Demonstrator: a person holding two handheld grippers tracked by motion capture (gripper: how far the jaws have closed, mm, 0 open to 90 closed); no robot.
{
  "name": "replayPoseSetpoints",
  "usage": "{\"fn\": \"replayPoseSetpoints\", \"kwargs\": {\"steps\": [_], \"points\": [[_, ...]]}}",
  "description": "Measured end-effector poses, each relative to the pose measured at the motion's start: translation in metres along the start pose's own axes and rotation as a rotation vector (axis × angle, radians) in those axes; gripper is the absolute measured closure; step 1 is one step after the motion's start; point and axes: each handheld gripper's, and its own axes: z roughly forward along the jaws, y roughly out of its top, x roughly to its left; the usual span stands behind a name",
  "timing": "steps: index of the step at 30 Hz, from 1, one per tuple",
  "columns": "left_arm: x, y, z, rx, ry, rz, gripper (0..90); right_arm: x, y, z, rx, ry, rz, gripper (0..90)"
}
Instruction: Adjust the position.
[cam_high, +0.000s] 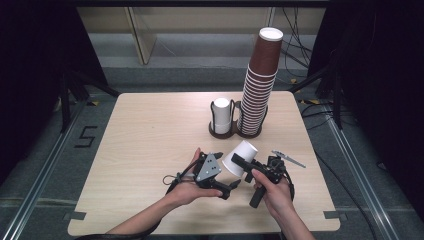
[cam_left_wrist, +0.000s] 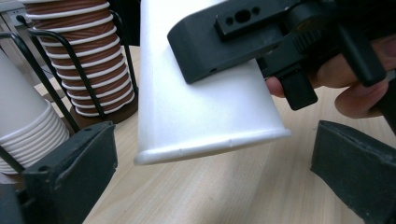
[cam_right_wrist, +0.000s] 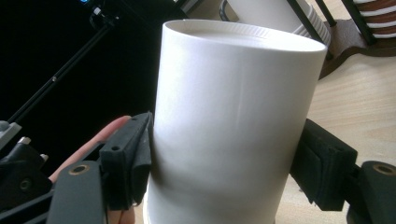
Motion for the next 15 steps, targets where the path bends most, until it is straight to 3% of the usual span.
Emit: {"fn": "replayPoseSetpoints", "kwargs": {"steps": [3, 4, 6, 8, 9, 11, 12, 13, 15], "points": [[0.0, 0.0, 0.003, 0.0, -0.002, -0.007, 0.0, 0.0, -0.001, 0.0, 0.001, 0.008, 0.002, 28.4], [0.0, 0.0, 0.003, 0.003, -0.002, -0.004, 0.0, 0.003, -0.001, 0.0, 0.009, -0.005, 0.033, 28.4], [-0.001, 0.0, 0.005, 0.004, -0.002, -0.004, 0.0, 0.001, -0.001, 0.0, 0.008, 0.004, 0.004, 28.4], [-0.001, 0.0, 0.007, 0.009, 0.002, -0.001, 0.0, 0.002, -0.002, 0.001, 0.003, 0.028, 0.005, 28.4], [-0.001, 0.0, 0.008, 0.009, 0.003, -0.004, 0.0, 0.004, -0.002, 0.0, 0.013, 0.003, 0.006, 28.4], [-0.001, -0.001, 0.009, 0.006, 0.003, -0.012, 0.0, 0.004, -0.003, 0.001, 0.009, 0.018, 0.003, 28.4], [-0.001, -0.001, 0.01, 0.006, 0.003, -0.014, 0.0, 0.005, -0.003, 0.0, 0.013, 0.013, 0.008, 28.4], [-0.001, 0.0, 0.01, 0.009, 0.002, -0.013, 0.0, 0.007, -0.003, 0.0, 0.02, 0.023, 0.045, 28.4], [-0.002, 0.0, 0.012, 0.011, 0.003, -0.02, 0.0, 0.004, -0.002, 0.0, 0.006, 0.019, -0.001, 28.5]]}}
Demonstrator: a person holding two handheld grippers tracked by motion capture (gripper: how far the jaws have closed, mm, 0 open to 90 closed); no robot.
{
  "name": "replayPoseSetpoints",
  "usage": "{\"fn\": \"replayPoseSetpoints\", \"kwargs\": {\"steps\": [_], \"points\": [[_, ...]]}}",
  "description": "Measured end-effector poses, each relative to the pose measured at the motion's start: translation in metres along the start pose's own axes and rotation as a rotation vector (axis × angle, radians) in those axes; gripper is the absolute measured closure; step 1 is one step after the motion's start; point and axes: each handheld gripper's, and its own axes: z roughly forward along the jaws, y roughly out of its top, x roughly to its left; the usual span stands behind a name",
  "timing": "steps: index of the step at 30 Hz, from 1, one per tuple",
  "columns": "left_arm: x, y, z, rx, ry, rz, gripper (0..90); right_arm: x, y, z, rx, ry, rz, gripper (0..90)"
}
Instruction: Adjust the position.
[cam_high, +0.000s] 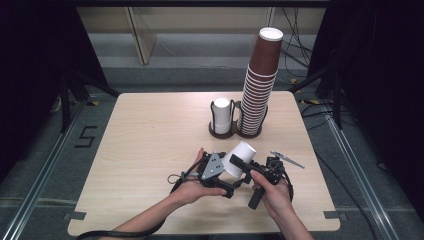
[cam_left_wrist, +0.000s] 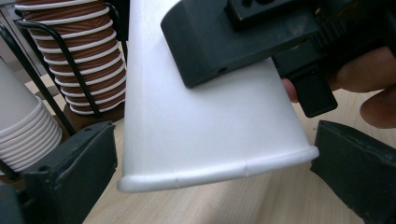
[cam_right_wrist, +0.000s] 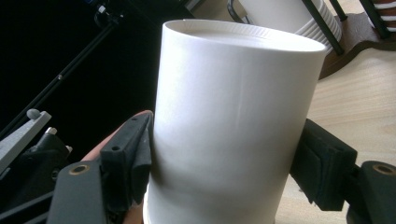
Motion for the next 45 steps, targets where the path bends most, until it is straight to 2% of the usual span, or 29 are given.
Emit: {"fn": "replayPoseSetpoints", "kwargs": {"steps": [2, 5, 12, 15, 17, 19, 20, 25, 26, 27, 30, 32, 33, 35, 36, 38, 39, 42, 45], "points": [[-0.0008, -0.0002, 0.0024, -0.006, -0.006, -0.007, 0.0, 0.0019, 0.0, -0.0006, 0.006, -0.003, 0.019, 28.5], [-0.0018, 0.0001, 0.0041, -0.003, -0.007, -0.01, 1.7, 0.0011, 0.0001, -0.0012, 0.006, 0.003, 0.002, 28.5], [-0.0001, 0.001, 0.0034, -0.002, 0.004, -0.046, 11.8, 0.001, 0.0001, -0.002, 0.008, -0.002, 0.006, 28.5], [-0.0003, 0.0009, 0.0033, -0.002, 0.003, -0.044, 13.0, 0.0012, 0.0003, -0.0019, 0.008, -0.007, 0.005, 28.4], [-0.0004, 0.0007, 0.0033, -0.001, 0.002, -0.045, 13.4, 0.0033, -0.0002, -0.0021, 0.014, 0.005, 0.042, 28.4], [-0.0003, 0.0006, 0.0033, -0.003, 0.0, -0.047, 13.7, 0.0032, -0.0001, -0.0019, 0.015, -0.002, 0.041, 28.3], [-0.0004, 0.0006, 0.0033, -0.004, 0.001, -0.048, 13.9, 0.0016, 0.0002, -0.0018, 0.011, -0.004, 0.017, 28.3], [-0.0012, 0.0006, 0.0032, -0.006, 0.004, -0.047, 16.1, 0.0, 0.0001, -0.0017, 0.002, 0.015, 0.01, 26.9], [-0.0012, 0.0006, 0.0031, -0.005, 0.003, -0.047, 17.2, 0.0007, 0.0003, -0.0017, 0.007, 0.016, 0.028, 26.2], [-0.0012, 0.0005, 0.003, -0.006, 0.004, -0.047, 18.2, -0.0008, 0.0003, -0.0015, 0.002, 0.014, 0.006, 25.5], [-0.0021, 0.0002, 0.0027, -0.007, 0.005, -0.051, 20.9, 0.0, 0.0012, -0.0015, 0.008, -0.016, 0.007, 23.6], [-0.0019, -0.0003, 0.0028, -0.014, 0.0, -0.047, 22.6, -0.0003, 0.0014, -0.0012, 0.007, 0.004, 0.002, 22.3], [-0.0021, 0.0002, 0.0016, -0.002, 0.004, -0.044, 23.3, -0.0001, 0.0017, -0.0015, 0.01, 0.007, 0.0, 21.6], [-0.0019, 0.0005, 0.0013, -0.002, 0.007, -0.038, 24.4, 0.0018, 0.0022, -0.0016, 0.018, -0.019, 0.002, 19.6], [-0.0018, 0.0007, 0.0012, -0.002, 0.011, -0.037, 24.8, 0.001, 0.0022, -0.0013, 0.018, -0.01, -0.007, 18.3], [-0.0015, 0.0008, 0.0008, -0.006, 0.011, -0.039, 25.4, 0.0019, 0.0022, -0.0011, 0.035, -0.023, -0.011, 16.0], [-0.0013, 0.001, 0.0003, -0.006, 0.01, -0.037, 25.8, 0.0014, 0.0018, -0.0005, 0.03, -0.001, -0.012, 15.8], [-0.0008, 0.0009, -0.0012, -0.005, 0.01, -0.038, 26.6, 0.0036, 0.0022, -0.0006, 0.039, -0.016, -0.026, 14.6], [0.0007, -0.0001, -0.0032, -0.007, 0.008, -0.035, 27.0, 0.0042, 0.0031, -0.0013, 0.04, -0.008, -0.036, 12.8]]}}
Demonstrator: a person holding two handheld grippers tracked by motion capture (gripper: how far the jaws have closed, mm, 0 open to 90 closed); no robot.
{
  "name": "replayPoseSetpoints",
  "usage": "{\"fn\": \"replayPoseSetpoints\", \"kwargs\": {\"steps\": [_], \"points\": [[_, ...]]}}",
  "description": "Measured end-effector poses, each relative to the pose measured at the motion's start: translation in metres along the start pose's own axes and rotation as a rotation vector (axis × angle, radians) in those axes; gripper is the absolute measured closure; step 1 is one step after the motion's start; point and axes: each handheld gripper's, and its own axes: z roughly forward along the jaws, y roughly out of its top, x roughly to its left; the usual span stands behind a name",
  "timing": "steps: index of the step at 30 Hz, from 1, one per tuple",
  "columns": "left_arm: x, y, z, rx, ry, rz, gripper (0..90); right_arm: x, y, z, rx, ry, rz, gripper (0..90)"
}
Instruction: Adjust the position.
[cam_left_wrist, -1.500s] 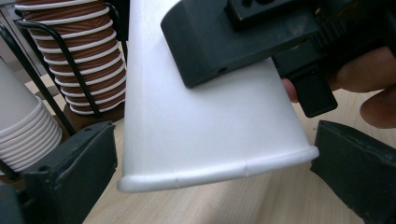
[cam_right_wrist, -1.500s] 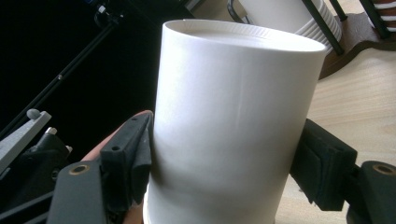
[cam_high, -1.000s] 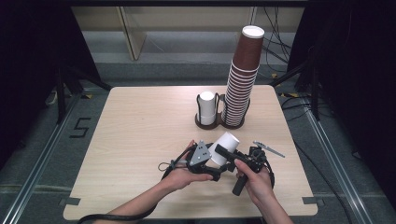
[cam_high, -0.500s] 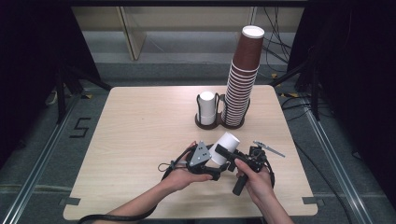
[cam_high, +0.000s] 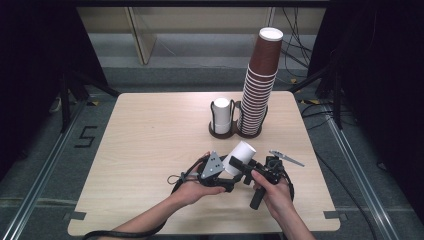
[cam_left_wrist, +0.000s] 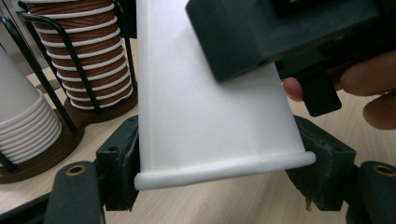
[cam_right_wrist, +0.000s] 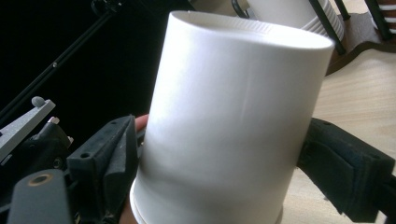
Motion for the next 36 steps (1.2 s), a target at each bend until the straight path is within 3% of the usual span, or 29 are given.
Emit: {"fn": "replayPoseSetpoints", "kwargs": {"steps": [7, 12, 13, 14, 16, 20, 27, 28, 29, 33, 34, 36], "points": [[0.005, 0.0, -0.007, 0.012, 0.001, 0.014, 27.4, 0.002, 0.003, -0.007, 0.038, 0.015, -0.044, 6.0], [0.008, 0.001, -0.015, 0.033, -0.011, 0.031, 27.8, 0.002, 0.004, -0.015, 0.049, 0.03, -0.076, 5.1], [0.009, 0.001, -0.015, 0.032, -0.015, 0.034, 27.8, 0.002, 0.004, -0.016, 0.052, 0.014, -0.082, 5.0], [0.009, 0.002, -0.017, 0.04, -0.014, 0.041, 27.8, 0.001, 0.004, -0.017, 0.048, 0.039, -0.103, 5.1], [0.011, 0.002, -0.02, 0.054, -0.015, 0.047, 27.9, 0.004, 0.005, -0.021, 0.067, 0.037, -0.109, 5.1], [0.015, 0.004, -0.027, 0.075, -0.015, 0.061, 28.3, 0.0, 0.006, -0.026, 0.075, 0.052, -0.217, 5.9], [0.021, 0.006, -0.04, 0.085, -0.05, 0.073, 28.6, -0.005, 0.007, -0.038, 0.149, 0.006, -0.357, 9.5], [0.021, 0.006, -0.041, 0.084, -0.049, 0.075, 28.6, -0.005, 0.007, -0.038, 0.149, 0.006, -0.357, 9.5], [0.022, 0.006, -0.043, 0.093, -0.052, 0.086, 28.6, -0.007, 0.008, -0.038, 0.149, -0.002, -0.398, 9.6], [0.022, 0.007, -0.049, 0.109, -0.07, 0.111, 28.9, -0.008, 0.007, -0.038, 0.203, 0.014, -0.451, 10.1], [0.022, 0.008, -0.051, 0.11, -0.076, 0.12, 29.1, -0.007, 0.006, -0.04, 0.24, 0.01, -0.458, 10.4], [0.022, 0.009, -0.055, 0.122, -0.088, 0.138, 29.2, -0.01, 0.007, -0.039, 0.269, 0.021, -0.529, 10.5]]}}
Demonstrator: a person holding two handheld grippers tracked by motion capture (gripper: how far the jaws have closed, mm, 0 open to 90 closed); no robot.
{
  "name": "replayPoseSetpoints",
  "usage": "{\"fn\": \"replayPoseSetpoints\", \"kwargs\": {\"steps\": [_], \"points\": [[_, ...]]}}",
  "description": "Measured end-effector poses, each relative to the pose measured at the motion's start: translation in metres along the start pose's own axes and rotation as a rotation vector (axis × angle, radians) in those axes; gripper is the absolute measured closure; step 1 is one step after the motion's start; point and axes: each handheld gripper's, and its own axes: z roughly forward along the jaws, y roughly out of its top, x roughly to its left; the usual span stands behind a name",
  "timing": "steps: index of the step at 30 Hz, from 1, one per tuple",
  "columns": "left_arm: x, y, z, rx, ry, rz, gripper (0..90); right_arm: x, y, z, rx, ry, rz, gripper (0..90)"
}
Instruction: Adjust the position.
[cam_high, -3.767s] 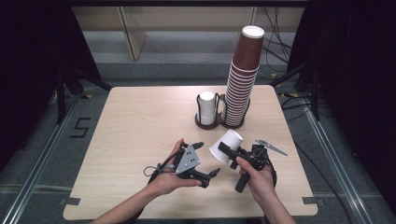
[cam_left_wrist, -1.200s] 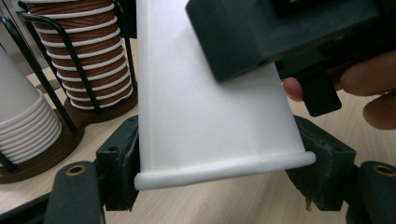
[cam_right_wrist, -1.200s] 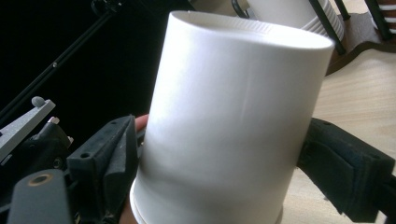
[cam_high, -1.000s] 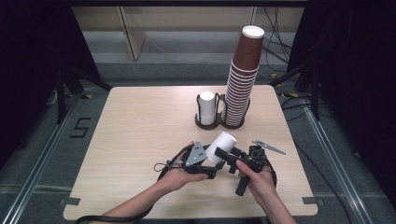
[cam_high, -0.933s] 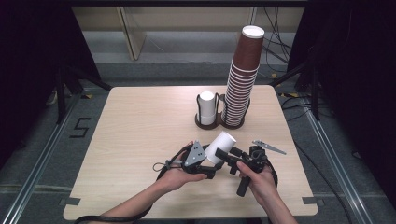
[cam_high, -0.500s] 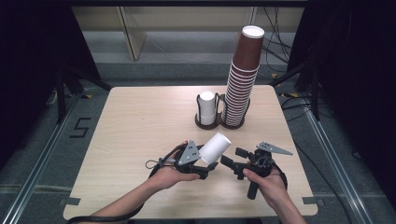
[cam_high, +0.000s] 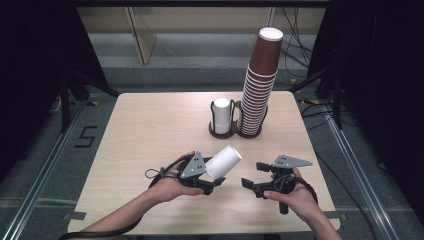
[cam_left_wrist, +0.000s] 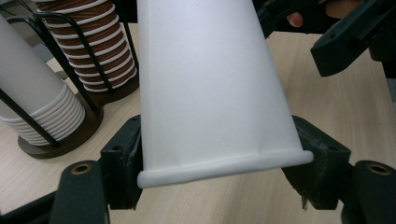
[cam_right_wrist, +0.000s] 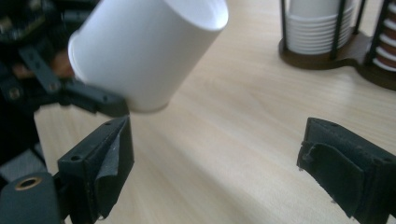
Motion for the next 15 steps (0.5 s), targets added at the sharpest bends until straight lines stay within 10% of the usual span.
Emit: {"fn": "replayPoseSetpoints", "kwargs": {"steps": [15], "points": [[0.001, 0.001, -0.017, 0.067, -0.058, 0.09, 29.9, 0.002, 0.005, 0.007, 0.284, 0.082, -0.315, 12.0]]}}
